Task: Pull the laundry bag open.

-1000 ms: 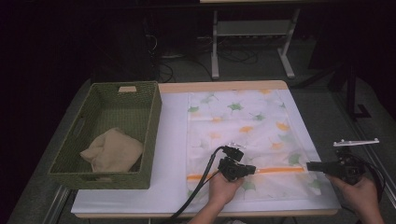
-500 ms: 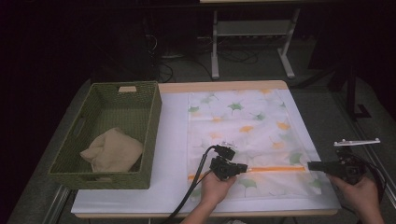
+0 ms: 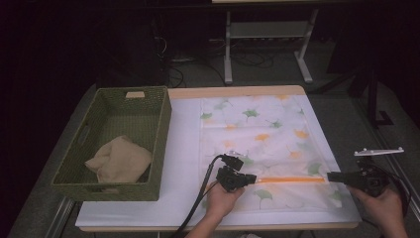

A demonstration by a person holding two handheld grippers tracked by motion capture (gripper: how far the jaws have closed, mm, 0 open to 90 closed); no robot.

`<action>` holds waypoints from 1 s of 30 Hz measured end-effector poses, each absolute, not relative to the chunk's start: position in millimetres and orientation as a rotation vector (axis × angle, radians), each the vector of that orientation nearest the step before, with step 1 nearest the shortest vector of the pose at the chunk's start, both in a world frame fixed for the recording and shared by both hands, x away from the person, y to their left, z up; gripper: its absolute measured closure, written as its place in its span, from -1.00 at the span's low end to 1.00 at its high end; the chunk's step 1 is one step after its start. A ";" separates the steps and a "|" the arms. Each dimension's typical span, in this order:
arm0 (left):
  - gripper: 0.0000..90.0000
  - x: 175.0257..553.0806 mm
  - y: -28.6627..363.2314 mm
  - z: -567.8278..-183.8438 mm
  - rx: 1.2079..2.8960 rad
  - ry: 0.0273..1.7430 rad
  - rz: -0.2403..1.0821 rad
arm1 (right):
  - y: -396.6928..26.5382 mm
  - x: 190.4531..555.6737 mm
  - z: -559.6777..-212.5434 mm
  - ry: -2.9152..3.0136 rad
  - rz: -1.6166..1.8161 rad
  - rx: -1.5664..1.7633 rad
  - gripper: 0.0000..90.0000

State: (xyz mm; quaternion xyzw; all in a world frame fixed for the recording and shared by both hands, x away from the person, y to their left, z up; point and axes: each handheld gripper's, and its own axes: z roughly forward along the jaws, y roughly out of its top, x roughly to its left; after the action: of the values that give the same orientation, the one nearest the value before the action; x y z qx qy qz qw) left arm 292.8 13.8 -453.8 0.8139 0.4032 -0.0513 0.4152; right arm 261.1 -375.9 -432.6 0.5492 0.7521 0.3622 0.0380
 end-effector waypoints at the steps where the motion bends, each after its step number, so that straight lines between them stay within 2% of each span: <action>1: 1.00 291.6 16.4 -453.6 2.049 1.010 -0.126 | -375.7 261.3 -432.7 2.310 1.108 1.683 0.88; 30: 1.00 281.6 79.6 -446.5 2.031 1.086 -0.023 | -380.4 259.5 -435.7 2.302 1.082 1.704 0.88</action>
State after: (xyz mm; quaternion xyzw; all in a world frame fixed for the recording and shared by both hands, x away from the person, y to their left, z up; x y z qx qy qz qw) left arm 281.6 79.6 -446.5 0.8055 0.4308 -0.0093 0.4068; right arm 259.5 -380.4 -435.7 0.5561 0.7513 0.3532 0.0402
